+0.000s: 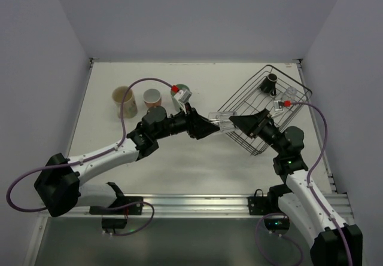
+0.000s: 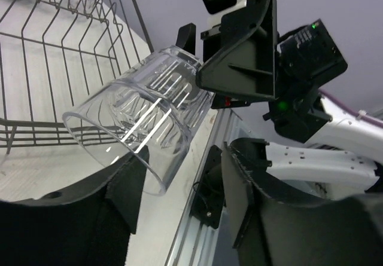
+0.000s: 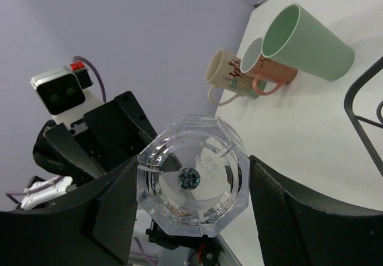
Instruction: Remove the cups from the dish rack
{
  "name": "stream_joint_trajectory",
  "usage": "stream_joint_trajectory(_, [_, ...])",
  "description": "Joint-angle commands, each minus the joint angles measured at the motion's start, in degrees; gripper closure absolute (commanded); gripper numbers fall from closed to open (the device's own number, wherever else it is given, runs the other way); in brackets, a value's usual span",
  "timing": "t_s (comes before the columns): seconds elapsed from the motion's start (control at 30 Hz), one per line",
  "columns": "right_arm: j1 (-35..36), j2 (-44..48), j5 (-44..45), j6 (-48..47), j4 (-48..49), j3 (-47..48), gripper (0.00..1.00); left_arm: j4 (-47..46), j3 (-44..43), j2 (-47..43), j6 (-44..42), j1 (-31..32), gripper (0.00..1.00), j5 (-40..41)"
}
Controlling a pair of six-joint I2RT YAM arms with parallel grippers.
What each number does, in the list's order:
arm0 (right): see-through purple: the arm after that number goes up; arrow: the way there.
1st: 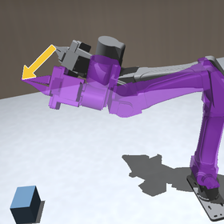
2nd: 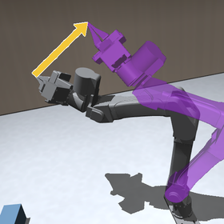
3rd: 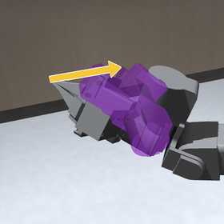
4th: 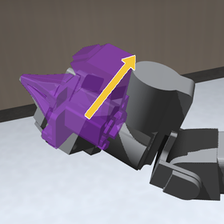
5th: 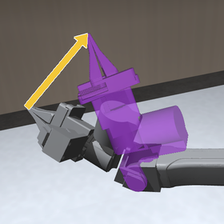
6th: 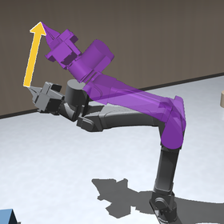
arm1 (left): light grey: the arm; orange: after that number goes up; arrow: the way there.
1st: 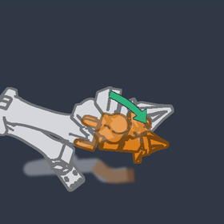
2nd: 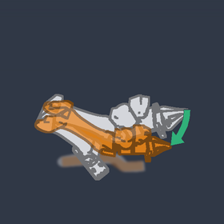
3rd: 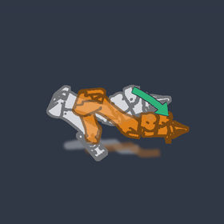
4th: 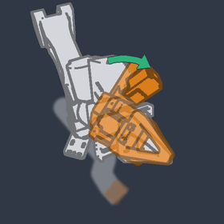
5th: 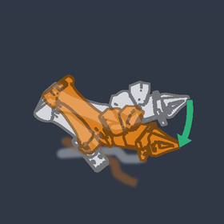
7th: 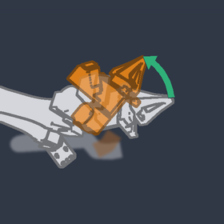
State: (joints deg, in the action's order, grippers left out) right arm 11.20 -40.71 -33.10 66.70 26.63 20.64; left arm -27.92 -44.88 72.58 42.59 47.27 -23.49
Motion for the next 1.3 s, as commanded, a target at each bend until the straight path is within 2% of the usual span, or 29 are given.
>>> stream_joint_trajectory(0.0, [-0.1,-1.8,-3.6,4.5,10.3,-1.4,0.58,-8.8,-0.9,0.5,2.0,0.4,0.47,-0.7])
stream_joint_trajectory(0.1, [0.0,-3.3,-5.2,6.4,13.8,-2.3,0.58,-12.2,0.5,0.7,3.5,0.4,0.60,-0.6])
stream_joint_trajectory(0.13, [0.0,-3.9,-5.3,6.8,14.2,-2.6,0.58,-14.0,0.8,0.7,4.5,0.3,0.72,-0.3])
stream_joint_trajectory(0.23, [0.0,-4.0,-5.1,6.9,14.3,-3.0,0.58,-14.0,0.9,0.4,4.4,0.3,0.90,0.2])
stream_joint_trajectory(0.33, [0.0,-3.9,-5.4,6.1,12.5,-2.9,0.52,-11.6,0.5,-1.2,2.8,0.3,1.00,1.9])
stream_joint_trajectory(0.43, [0.0,-3.7,-5.3,4.9,11.4,-2.8,0.28,-6.3,-0.4,-3.0,0.7,0.3,1.00,3.7])
stream_joint_trajectory(0.47, [0.0,-3.2,-5.3,4.2,10.6,-2.5,0.17,-4.4,-0.8,-3.5,-0.1,0.4,1.00,4.5])
stream_joint_trajectory(0.57, [0.0,-2.0,-5.1,2.2,6.5,-1.4,0.02,4.6,-2.3,-6.3,-3.6,0.3,1.00,7.1])
stream_joint_trajectory(0.6, [0.0,-0.9,-5.5,1.5,4.9,-1.0,0.01,11.0,-3.0,-7.1,-5.0,0.4,1.00,8.3])
stream_joint_trajectory(0.67, [0.0,0.6,-5.0,-3.0,0.7,1.5,0.01,17.2,-4.9,-10.3,-8.7,0.3,1.00,11.7])
stream_joint_trajectory(0.77, [-0.1,4.0,-0.5,-12.1,-15.5,6.6,0.01,31.7,-8.4,-13.9,-12.9,0.4,1.00,17.1])
stream_joint_trajectory(0.8, [0.0,5.9,1.2,-14.4,-18.9,7.7,0.01,38.9,-9.5,-14.5,-13.8,0.3,1.00,18.7])
stream_joint_trajectory(0.83, [0.0,6.7,2.9,-18.1,-21.8,9.8,0.01,42.3,-10.7,-15.1,-15.2,0.3,1.00,20.0])
stream_joint_trajectory(1.0, [-0.1,10.1,11.9,-26.5,-35.8,14.1,0.01,63.0,-17.6,-12.3,-18.0,0.3,1.00,27.2])
stream_joint_trajectory(1.07, [0.0,10.6,15.3,-29.0,-38.1,15.4,0.01,66.8,-18.0,-10.4,-19.4,0.3,1.00,32.2])
stream_joint_trajectory(1.13, [-0.1,10.7,15.5,-29.5,-39.1,15.3,0.01,70.6,-17.8,-8.2,-21.0,0.3,1.00,35.1])
stream_joint_trajectory(1.23, [-0.1,10.4,14.7,-29.4,-38.9,14.2,0.01,74.7,-16.5,-5.3,-21.8,0.1,1.00,44.8])
stream_joint_trajectory(1.27, [-0.1,10.2,14.6,-29.4,-38.3,13.7,0.01,75.6,-16.1,-4.6,-21.8,-0.1,1.00,45.7])
